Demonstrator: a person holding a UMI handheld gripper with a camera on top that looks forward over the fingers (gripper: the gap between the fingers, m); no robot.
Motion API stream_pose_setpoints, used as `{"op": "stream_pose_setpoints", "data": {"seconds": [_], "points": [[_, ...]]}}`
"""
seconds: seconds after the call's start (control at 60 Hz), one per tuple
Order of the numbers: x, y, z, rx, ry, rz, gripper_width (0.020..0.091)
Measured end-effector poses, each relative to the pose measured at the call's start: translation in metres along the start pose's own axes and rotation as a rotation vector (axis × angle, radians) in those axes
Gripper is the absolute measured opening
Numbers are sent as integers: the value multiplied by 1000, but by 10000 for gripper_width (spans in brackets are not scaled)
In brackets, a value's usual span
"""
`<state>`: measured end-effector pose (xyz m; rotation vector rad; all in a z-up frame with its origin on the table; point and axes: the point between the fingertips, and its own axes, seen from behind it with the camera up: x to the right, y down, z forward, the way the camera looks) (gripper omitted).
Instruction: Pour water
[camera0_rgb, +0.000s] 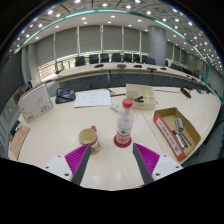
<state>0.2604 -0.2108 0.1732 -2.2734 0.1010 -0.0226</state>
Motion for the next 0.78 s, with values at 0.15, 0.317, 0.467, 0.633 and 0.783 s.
{"op": "stream_pose_setpoints", "data": {"seconds": [0.15, 0.317, 0.467, 0.633, 0.783], "points": [[-22, 10, -73, 6, 22, -28, 859], [-46, 30, -128, -1, 16, -85, 861], [-57, 44, -155, 6, 20, -119, 861], [-68, 37, -170, 55, 14, -126, 862], [-71, 37, -178, 73, 21, -144, 859]]}}
